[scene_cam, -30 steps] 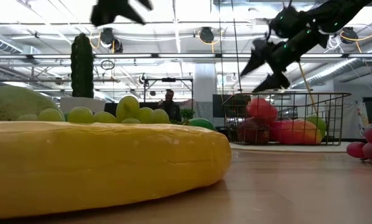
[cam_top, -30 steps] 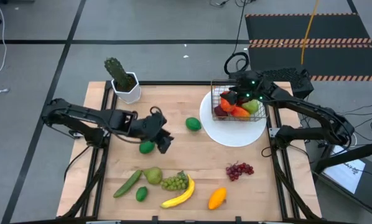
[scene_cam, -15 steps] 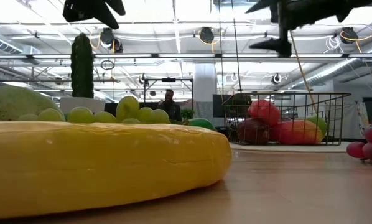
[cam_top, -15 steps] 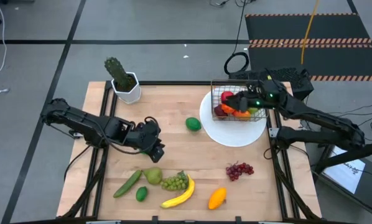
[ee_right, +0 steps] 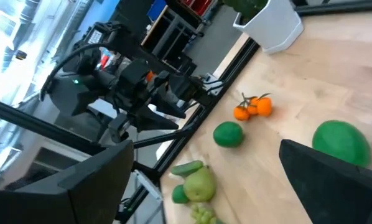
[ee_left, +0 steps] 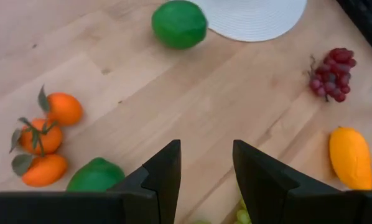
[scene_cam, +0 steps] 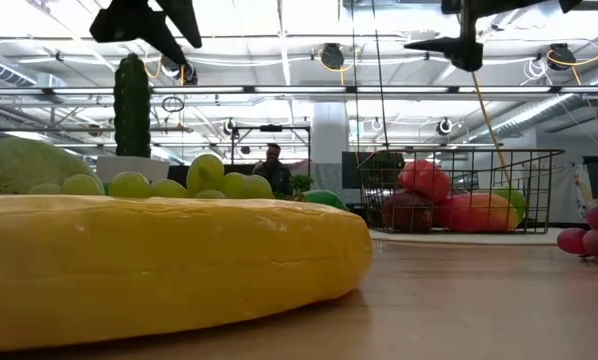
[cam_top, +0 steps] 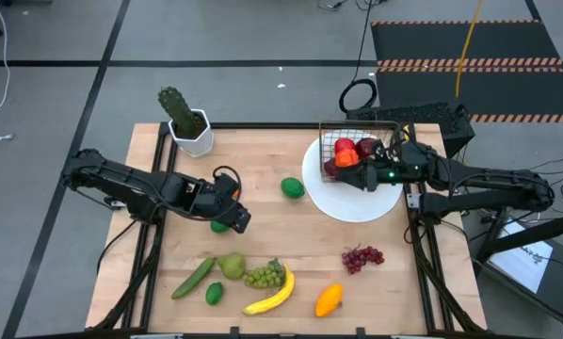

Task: Build produce basket
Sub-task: Put the green pear into the gold wire basket

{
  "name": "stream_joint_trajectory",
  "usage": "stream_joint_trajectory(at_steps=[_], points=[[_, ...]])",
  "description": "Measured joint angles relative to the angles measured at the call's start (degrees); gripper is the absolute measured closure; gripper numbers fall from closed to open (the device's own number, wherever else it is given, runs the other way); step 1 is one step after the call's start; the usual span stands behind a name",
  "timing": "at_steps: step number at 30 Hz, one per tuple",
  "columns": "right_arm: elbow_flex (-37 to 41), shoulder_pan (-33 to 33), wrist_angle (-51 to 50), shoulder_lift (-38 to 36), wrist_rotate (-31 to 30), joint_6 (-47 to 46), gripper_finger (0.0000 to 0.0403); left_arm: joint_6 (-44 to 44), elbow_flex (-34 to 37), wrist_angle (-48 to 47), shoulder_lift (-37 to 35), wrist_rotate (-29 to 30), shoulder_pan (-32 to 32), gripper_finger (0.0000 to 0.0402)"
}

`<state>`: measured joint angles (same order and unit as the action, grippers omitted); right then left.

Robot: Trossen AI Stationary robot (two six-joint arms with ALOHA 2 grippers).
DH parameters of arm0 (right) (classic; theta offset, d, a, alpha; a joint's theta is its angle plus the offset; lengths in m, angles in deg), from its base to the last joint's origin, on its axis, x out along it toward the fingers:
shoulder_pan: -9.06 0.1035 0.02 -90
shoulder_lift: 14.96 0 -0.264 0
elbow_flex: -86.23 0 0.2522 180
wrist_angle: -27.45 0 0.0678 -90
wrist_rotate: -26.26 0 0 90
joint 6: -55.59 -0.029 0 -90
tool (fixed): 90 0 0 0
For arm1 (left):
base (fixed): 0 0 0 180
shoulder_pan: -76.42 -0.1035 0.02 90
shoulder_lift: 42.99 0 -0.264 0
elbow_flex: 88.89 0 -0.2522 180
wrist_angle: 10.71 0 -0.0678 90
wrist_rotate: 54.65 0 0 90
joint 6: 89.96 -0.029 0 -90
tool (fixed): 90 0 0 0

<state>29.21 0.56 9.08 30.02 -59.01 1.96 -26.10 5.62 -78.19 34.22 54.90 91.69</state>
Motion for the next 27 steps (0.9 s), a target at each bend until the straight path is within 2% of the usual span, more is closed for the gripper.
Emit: stream_joint_trajectory(at_steps=[2,6,15,22,27], points=[[0.0,1.1,0.02,0.01,-1.8,1.15,0.0008,0.66,0.0,-0.15,0.0,-0.09,0.04,0.0257],[0.0,1.61,-0.1,-0.66,-1.43,2.09,0.0008,0.97,0.0,-0.29,0.0,-1.92,0.24,0.0257],[0.0,0.97,-0.5,-3.55,4.07,11.21,0.0008,1.0,0.0,0.0,0.02,-13.12,1.71,0.0252],[0.0,0.57,-0.42,-4.07,4.57,14.75,0.0008,8.75,0.0,0.09,0.02,-19.46,7.07,0.0197],[0.0,0.57,-0.42,-4.07,5.13,16.36,0.0008,13.94,0.0,2.71,0.02,-19.52,11.12,0.0159]])
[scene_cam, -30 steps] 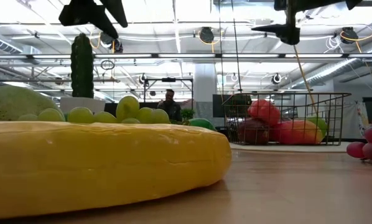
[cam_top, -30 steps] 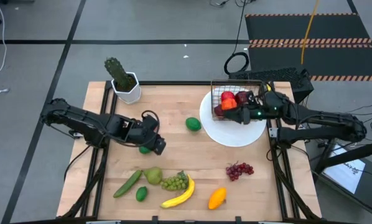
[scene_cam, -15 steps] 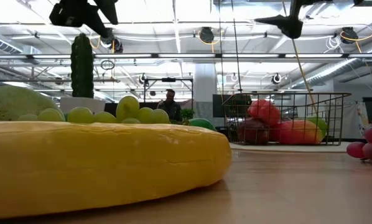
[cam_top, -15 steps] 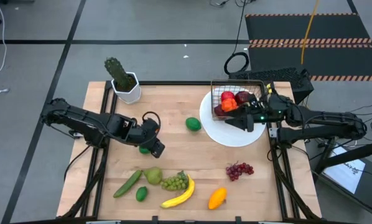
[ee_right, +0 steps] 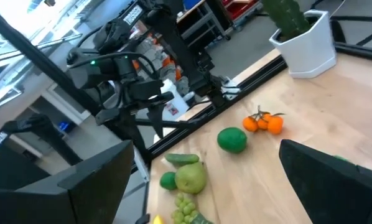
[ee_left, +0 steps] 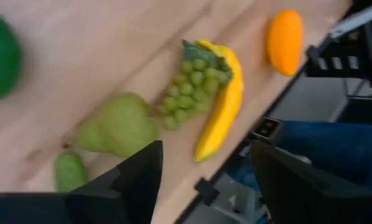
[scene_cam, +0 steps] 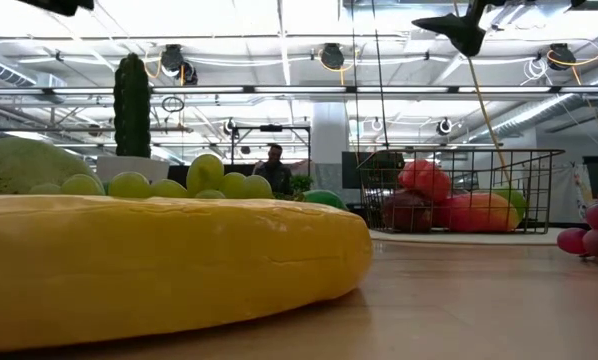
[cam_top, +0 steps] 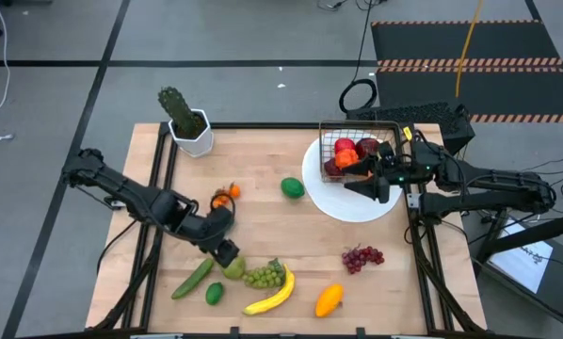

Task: Build produce basket
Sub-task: Put the green pear into the gold wire basket

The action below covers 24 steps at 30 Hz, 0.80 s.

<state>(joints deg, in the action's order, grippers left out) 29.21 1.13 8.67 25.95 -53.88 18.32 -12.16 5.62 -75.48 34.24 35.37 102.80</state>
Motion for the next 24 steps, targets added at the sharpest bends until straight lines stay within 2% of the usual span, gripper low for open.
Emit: stream_joint_trajectory(at_steps=[8,12,15,20,24], points=[[0.0,-0.02,0.0,0.01,9.86,-2.41,0.0008,-1.38,-0.01,7.45,4.25,2.22,6.18,0.0165],[0.0,-0.02,-0.06,0.0,12.58,-1.75,0.0008,-3.5,0.0,8.08,7.56,3.05,7.88,0.0173],[0.0,0.0,-0.24,0.02,13.14,1.24,0.0008,-6.41,0.0,8.46,9.93,3.61,7.76,0.0176],[0.0,0.0,-0.22,0.02,13.18,2.16,0.0008,-16.62,0.0,9.35,12.82,3.26,7.91,0.0173],[0.0,0.0,-0.83,0.0,13.18,2.16,0.0008,-22.04,0.0,5.43,14.2,2.74,7.88,0.0146]])
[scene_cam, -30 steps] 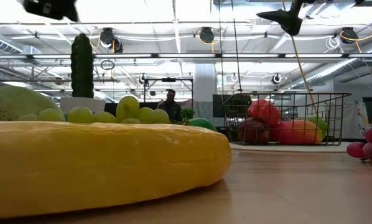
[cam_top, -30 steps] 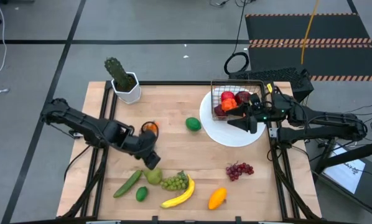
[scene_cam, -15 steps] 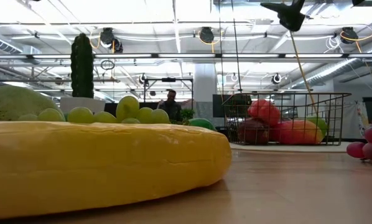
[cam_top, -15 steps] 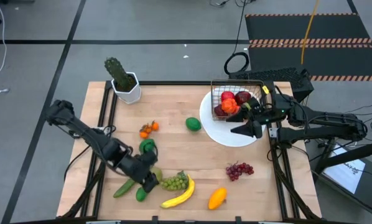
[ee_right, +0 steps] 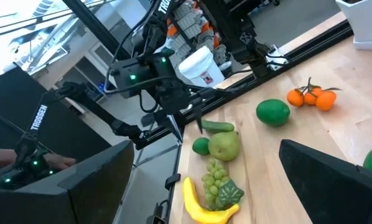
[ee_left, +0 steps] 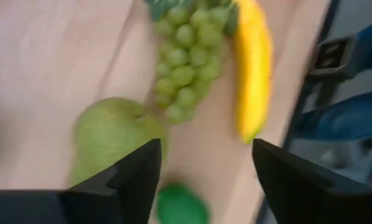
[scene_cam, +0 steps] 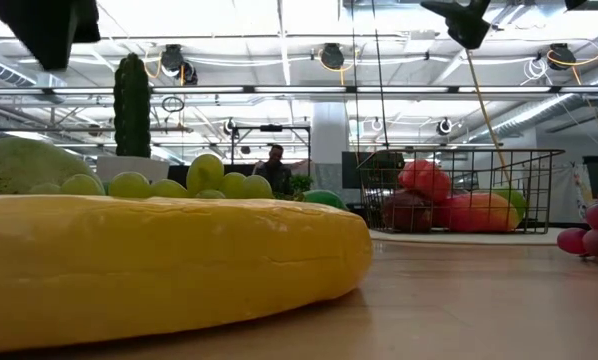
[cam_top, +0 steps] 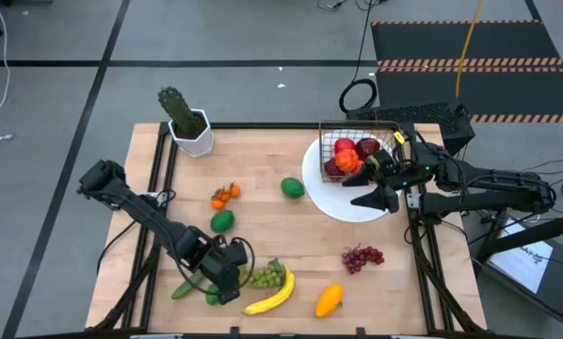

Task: Build produce basket
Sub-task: Put the green pear into the gold wire basket

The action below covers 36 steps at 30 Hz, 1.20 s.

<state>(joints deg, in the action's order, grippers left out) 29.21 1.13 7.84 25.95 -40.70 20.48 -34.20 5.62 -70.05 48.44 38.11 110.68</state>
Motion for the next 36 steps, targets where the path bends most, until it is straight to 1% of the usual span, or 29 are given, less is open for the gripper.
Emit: stream_joint_trajectory(at_steps=[4,7,10,13,17,19,23,26,29,33,36], points=[[0.0,0.0,-1.12,-0.17,-0.04,-1.3,0.0008,-9.92,0.0,-7.03,0.82,-2.71,0.0,0.0098],[0.0,0.0,-2.92,-0.15,-0.3,-1.84,0.0008,-18.32,0.02,-11.91,1.51,-2.56,0.15,0.006],[0.0,0.0,-3.96,-0.15,-0.65,-3.23,0.0008,-25.86,1.21,-12.69,2.14,-1.3,0.27,0.0028],[0.02,0.0,-4.02,-0.13,-3.26,-6.09,0.0008,-31.37,4.32,-11.22,2.13,-0.26,0.44,0.001],[0.0,0.0,-2.31,-0.12,-6.35,-13.48,0.0008,-33.81,9.46,-8.01,2.16,-0.17,0.42,0.0012],[0.0,0.15,-0.09,-0.11,-7.96,-17.57,0.0008,-34.75,11.48,-5.67,2.14,-0.01,0.42,0.0021],[0.0,1.01,6.18,-0.11,-11.78,-22.41,0.0008,-36.48,15.78,0.28,1.71,0.45,0.73,0.0047],[0.0,2.21,11.24,0.11,-15.42,-24.46,0.0008,-37.27,18.52,3.88,1.55,2.57,0.76,0.0063],[0.0,3.75,15.15,0.7,-19.75,-25.67,0.0008,-37.34,20.49,6.2,1.58,4.93,0.76,0.007],[0.0,6.21,18.26,1.99,-24.78,-25.73,0.0008,-37.68,23.62,13.3,1.55,5.38,0.76,0.0067],[0.0,8.2,19.26,3.22,-27.94,-25.73,0.0008,-37.87,25.18,16.85,1.38,5.73,0.76,0.0068]])
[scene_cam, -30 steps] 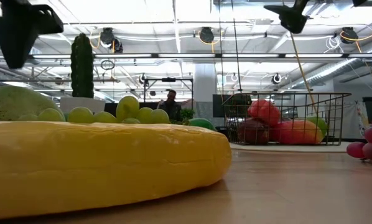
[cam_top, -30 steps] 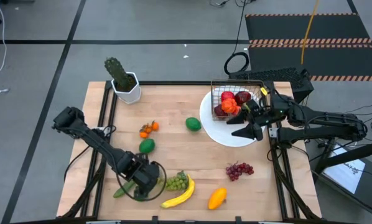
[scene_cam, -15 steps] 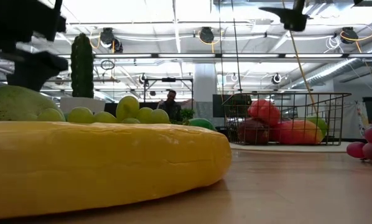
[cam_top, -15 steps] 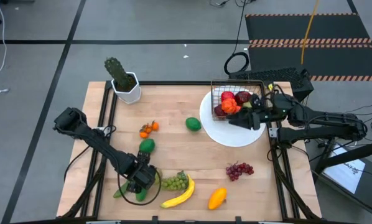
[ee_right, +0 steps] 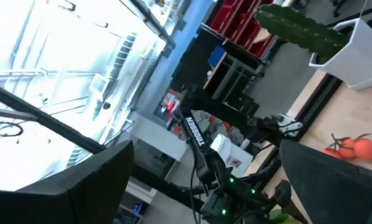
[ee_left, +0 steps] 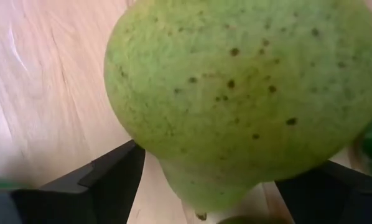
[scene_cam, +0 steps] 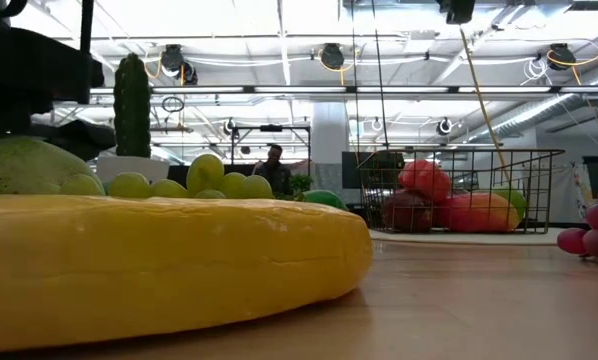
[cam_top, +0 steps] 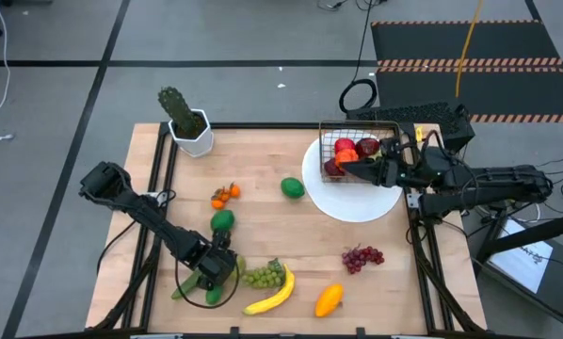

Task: Build produce basket
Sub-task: Put the green pear into the gold wire basket

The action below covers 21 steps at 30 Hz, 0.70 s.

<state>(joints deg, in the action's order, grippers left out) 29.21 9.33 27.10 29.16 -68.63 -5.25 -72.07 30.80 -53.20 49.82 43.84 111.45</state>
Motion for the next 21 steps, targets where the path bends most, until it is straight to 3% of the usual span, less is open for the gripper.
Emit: stream_joint_trajectory(at_steps=[5,15,21], points=[[0.0,3.48,1.96,2.99,-5.09,0.03,0.0008,-2.51,1.46,3.18,-0.15,0.47,0.06,0.0097],[0.0,8.6,11.53,10.13,-11.93,0.2,0.0008,-5.27,1.99,6.01,-0.17,0.57,0.11,0.0199],[-0.02,10.62,12.11,11.11,-15.04,0.05,0.0008,-5.56,2.23,5.66,-2.64,2.22,-0.39,0.0209]])
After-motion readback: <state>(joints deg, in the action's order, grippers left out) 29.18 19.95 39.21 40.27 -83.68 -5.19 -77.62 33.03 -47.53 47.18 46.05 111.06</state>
